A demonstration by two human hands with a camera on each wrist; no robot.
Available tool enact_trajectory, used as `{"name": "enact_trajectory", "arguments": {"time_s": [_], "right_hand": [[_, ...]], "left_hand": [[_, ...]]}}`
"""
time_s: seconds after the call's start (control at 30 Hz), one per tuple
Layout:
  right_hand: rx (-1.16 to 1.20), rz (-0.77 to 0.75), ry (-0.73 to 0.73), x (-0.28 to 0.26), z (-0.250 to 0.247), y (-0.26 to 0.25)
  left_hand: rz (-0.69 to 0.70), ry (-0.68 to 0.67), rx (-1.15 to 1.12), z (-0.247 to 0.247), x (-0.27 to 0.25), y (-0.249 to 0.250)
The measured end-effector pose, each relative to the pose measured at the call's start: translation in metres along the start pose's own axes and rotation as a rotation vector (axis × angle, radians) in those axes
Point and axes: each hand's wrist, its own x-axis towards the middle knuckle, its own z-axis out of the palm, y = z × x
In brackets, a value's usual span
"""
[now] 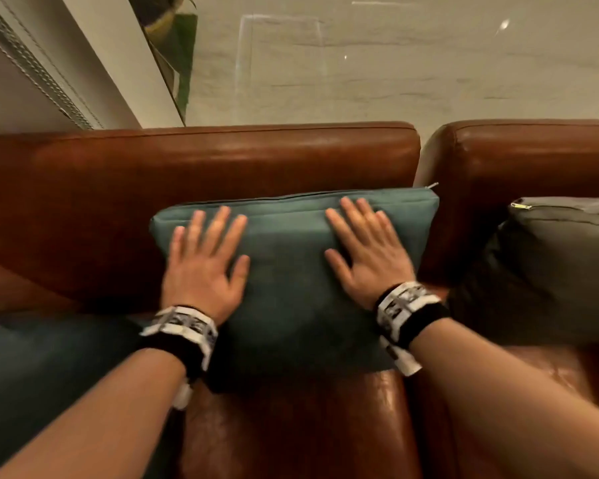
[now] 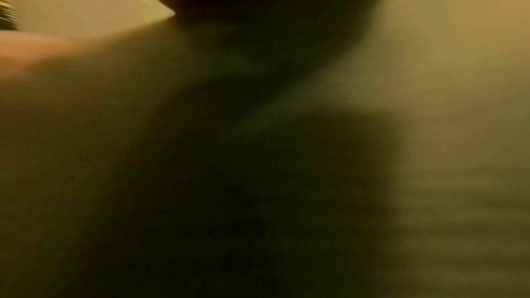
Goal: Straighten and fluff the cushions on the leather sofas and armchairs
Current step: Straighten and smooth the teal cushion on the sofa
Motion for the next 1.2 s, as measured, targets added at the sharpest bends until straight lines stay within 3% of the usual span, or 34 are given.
{"name": "enact_trajectory", "arguments": {"time_s": [0.1,0.2,0.23,0.3,0.37,0.4,0.53,0.6,0.67,0.77,0.87,0.93,1.0,1.1,1.2], "right_hand": [[-0.073,0.182,0.01,0.001,-0.011,0.037],[-0.008,0.341,0.083,-0.006,-0.015,0.009],[0.022,0.282,0.102,-0.011,-0.013,-0.011],[0.033,0.023,0.11,-0.028,0.003,-0.055],[-0.035,-0.154,0.093,-0.044,0.021,-0.064],[-0.067,-0.149,0.108,-0.049,0.029,-0.049],[-0.032,0.228,0.161,-0.076,0.049,0.031],[0.014,0.288,0.176,-0.087,0.049,0.035],[0.055,0.252,0.226,-0.086,0.042,0.026],[0.081,0.134,0.274,-0.065,0.019,0.026],[0.069,0.066,0.254,-0.044,0.001,0.03],[0.068,0.088,0.226,-0.037,-0.007,0.035],[0.08,0.128,0.254,-0.04,-0.014,0.037],[0.131,0.073,0.314,-0.058,-0.012,0.01],[0.176,-0.124,0.318,-0.081,0.016,-0.05]], "left_hand": [[-0.106,-0.005,0.021,-0.009,-0.005,-0.034],[-0.121,0.085,0.0,-0.019,-0.011,-0.001],[-0.027,0.093,-0.023,-0.017,-0.016,0.015],[0.183,0.073,-0.016,-0.007,-0.025,0.037],[0.192,0.05,0.014,0.004,-0.021,0.031],[0.14,0.051,0.013,0.008,-0.017,0.024],[-0.002,0.066,-0.029,0.006,-0.009,0.01],[-0.06,0.123,-0.048,0.001,-0.014,0.024],[-0.051,0.191,-0.073,0.001,-0.022,0.053],[0.283,0.195,-0.103,0.03,-0.052,0.11],[0.668,-0.058,0.013,0.095,-0.106,0.123],[0.777,-0.265,0.153,0.128,-0.141,0.097],[0.814,-0.33,0.227,0.147,-0.164,0.064],[0.731,-0.075,0.083,0.133,-0.18,0.041],[0.323,0.239,-0.128,0.084,-0.138,0.051]]}}
